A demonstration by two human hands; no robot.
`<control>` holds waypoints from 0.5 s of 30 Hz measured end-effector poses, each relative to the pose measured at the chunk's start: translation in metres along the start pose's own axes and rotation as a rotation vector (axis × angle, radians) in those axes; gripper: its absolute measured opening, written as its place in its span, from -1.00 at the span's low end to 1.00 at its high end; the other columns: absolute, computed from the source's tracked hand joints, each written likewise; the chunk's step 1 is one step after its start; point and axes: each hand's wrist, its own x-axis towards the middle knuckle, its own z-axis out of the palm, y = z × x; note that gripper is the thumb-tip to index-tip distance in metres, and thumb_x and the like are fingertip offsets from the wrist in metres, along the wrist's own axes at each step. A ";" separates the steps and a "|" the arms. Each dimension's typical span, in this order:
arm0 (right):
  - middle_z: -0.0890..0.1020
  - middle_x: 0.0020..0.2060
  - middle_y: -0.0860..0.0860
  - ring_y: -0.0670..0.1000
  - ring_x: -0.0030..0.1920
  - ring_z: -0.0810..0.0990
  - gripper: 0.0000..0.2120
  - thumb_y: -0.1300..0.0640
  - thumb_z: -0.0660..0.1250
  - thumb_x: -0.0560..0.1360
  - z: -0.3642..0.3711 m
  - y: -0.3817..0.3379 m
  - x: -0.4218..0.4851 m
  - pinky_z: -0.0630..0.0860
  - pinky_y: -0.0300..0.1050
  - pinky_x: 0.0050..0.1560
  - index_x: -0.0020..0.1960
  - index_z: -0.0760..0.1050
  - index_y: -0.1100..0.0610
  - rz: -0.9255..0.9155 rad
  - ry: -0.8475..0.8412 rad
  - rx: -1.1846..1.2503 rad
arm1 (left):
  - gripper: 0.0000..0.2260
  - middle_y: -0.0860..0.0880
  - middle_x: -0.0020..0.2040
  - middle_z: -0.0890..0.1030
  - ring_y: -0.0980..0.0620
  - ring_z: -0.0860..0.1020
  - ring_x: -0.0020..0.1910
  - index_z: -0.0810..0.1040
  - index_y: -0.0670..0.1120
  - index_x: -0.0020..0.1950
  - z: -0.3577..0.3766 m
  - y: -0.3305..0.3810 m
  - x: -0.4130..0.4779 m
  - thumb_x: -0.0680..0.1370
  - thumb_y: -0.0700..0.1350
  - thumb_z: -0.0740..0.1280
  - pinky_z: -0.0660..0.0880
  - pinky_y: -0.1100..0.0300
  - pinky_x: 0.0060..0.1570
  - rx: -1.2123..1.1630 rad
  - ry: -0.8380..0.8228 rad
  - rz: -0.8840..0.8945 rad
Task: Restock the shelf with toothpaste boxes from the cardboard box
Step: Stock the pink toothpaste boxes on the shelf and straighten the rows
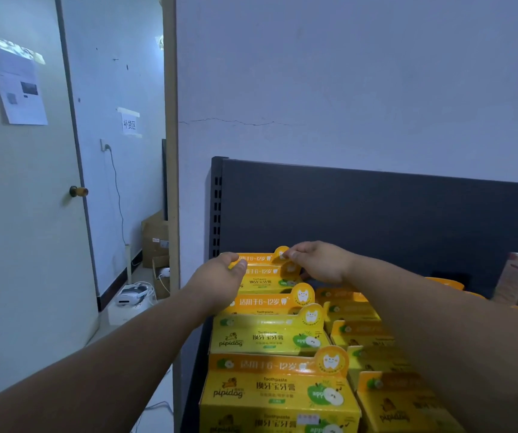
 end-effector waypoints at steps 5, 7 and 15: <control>0.54 0.23 0.00 0.02 0.25 0.48 -0.61 -0.09 0.04 0.67 -0.008 -0.009 -0.016 0.36 -0.13 0.27 0.35 0.48 0.03 -0.021 -0.053 -0.109 | -0.58 -0.10 0.09 0.60 0.00 0.56 -0.05 0.32 -0.02 0.46 0.000 0.003 -0.005 0.66 0.10 0.03 0.43 0.23 -0.19 0.065 -0.038 0.016; 0.53 0.15 -0.03 -0.01 0.19 0.47 -0.60 -0.10 0.01 0.67 -0.005 -0.011 -0.020 0.36 -0.14 0.25 0.34 0.49 0.01 -0.029 -0.094 -0.157 | -0.56 -0.11 0.23 0.54 -0.04 0.53 0.12 0.31 -0.06 0.47 0.002 0.004 -0.005 0.66 0.10 0.02 0.42 0.19 -0.05 0.157 -0.049 0.020; 0.59 0.15 -0.03 -0.05 0.11 0.55 -0.62 -0.11 0.02 0.66 -0.002 -0.007 -0.016 0.43 -0.15 0.17 0.32 0.49 -0.04 -0.077 -0.147 -0.186 | -0.61 -0.08 -0.12 0.58 -0.01 0.53 -0.13 0.50 -0.11 0.15 0.007 0.016 0.011 0.66 0.11 0.01 0.42 0.13 -0.15 0.408 -0.032 0.024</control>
